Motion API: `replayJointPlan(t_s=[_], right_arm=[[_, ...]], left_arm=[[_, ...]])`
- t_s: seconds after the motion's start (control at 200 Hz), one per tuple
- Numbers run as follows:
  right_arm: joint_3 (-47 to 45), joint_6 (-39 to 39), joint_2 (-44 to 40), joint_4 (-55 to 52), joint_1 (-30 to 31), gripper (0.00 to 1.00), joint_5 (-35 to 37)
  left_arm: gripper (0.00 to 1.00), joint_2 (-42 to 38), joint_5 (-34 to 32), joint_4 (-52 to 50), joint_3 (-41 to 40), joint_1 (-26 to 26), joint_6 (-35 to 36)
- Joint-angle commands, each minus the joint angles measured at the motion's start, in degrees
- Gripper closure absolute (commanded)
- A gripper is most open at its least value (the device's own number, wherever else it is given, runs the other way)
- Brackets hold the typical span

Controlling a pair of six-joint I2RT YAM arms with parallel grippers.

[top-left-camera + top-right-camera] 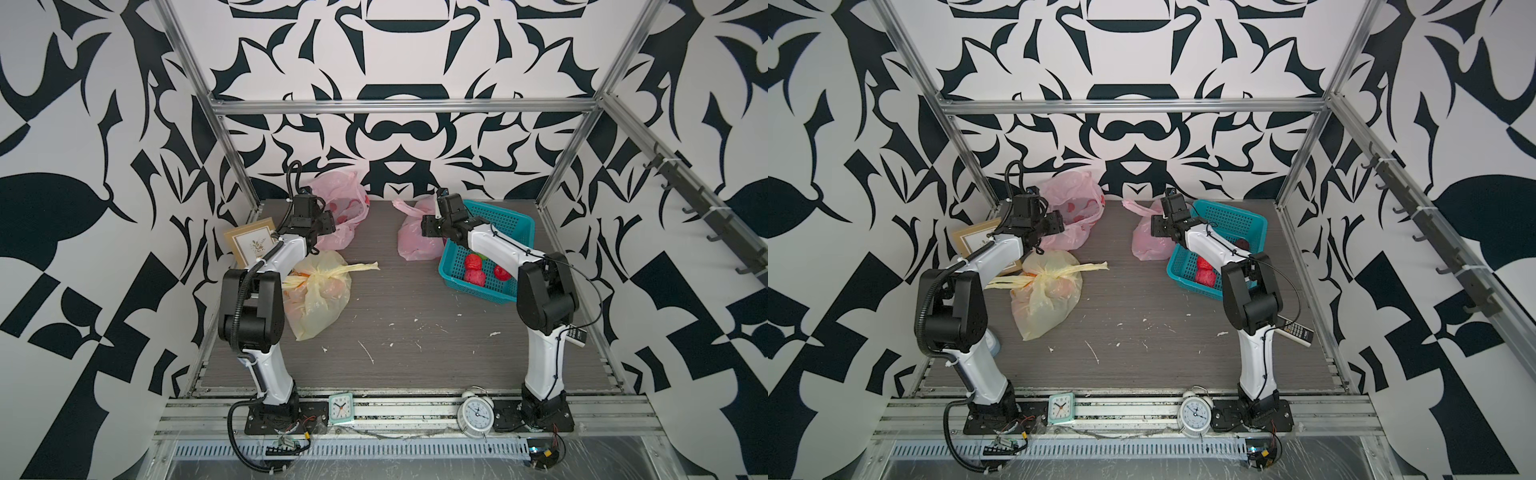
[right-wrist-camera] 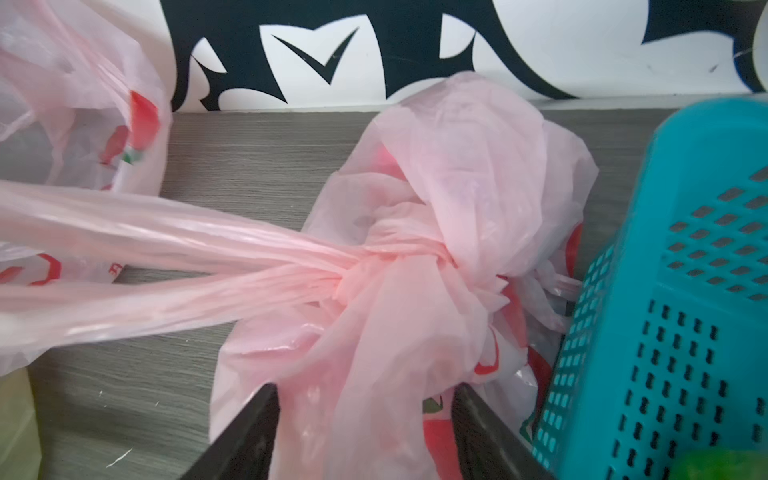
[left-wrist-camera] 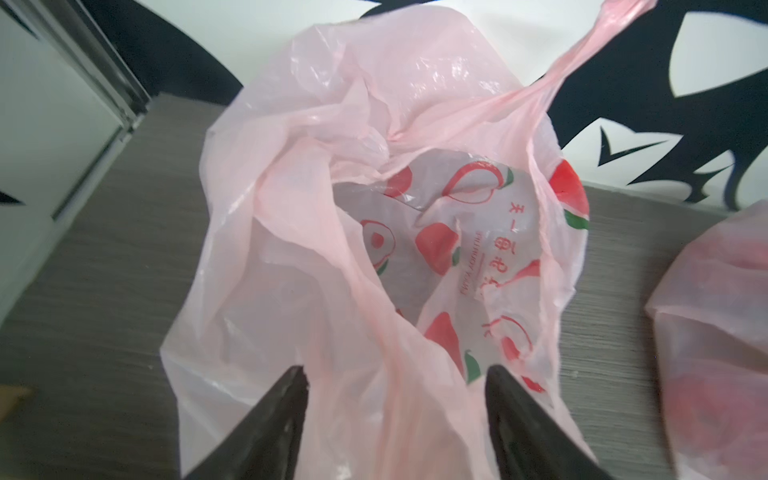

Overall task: Untie the knot of a plastic bag & take out the apple
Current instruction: Place the plastic bag at the center of the board, then move the plastic bag to the center of the board.

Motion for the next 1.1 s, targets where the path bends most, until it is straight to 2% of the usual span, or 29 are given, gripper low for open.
replayJointPlan(t_s=[0.0,0.1,0.23,0.28,0.395,0.555,0.82,0.965,1.095], right_arm=[[3.30,1.00,-0.83,-0.86,0.29,0.40,3.24],[3.88,1.14,-0.09,-1.13,0.24,0.57,2.23],[3.61,1.34,0.07,-1.22,0.61,0.93,-0.63],[3.00,1.34,-0.51,-0.80,1.23,1.00,-1.59],[0.85,1.25,-3.29,0.82,3.30,1.00,-4.40],[-3.15,1.21,-9.16,0.43,8.58,1.00,-7.15],[-26.77,6.02,-24.67,5.27,16.68,1.00,-5.89],[-37.70,6.90,-31.01,9.56,22.33,1.00,-12.58],[-44.10,5.44,-35.05,10.09,24.39,1.00,-21.33]], left_arm=[[0.21,-6.40,1.44,1.04,-0.84,0.01,-0.29],[0.18,-11.44,2.01,0.43,-1.79,0.02,0.12],[0.17,-19.12,3.21,-1.66,-3.85,-0.04,1.08],[0.17,-22.07,4.48,-2.94,-4.73,-0.03,1.23],[0.19,-27.85,8.17,-6.68,-6.96,-0.33,1.14],[0.22,-35.25,10.98,-11.02,-10.52,-3.31,1.06],[0.24,-40.09,14.50,-18.65,-14.83,-11.70,1.08],[0.25,-40.98,14.61,-19.88,-18.09,-14.50,0.12],[0.25,-41.00,15.29,-20.50,-20.32,-14.79,-0.41]])
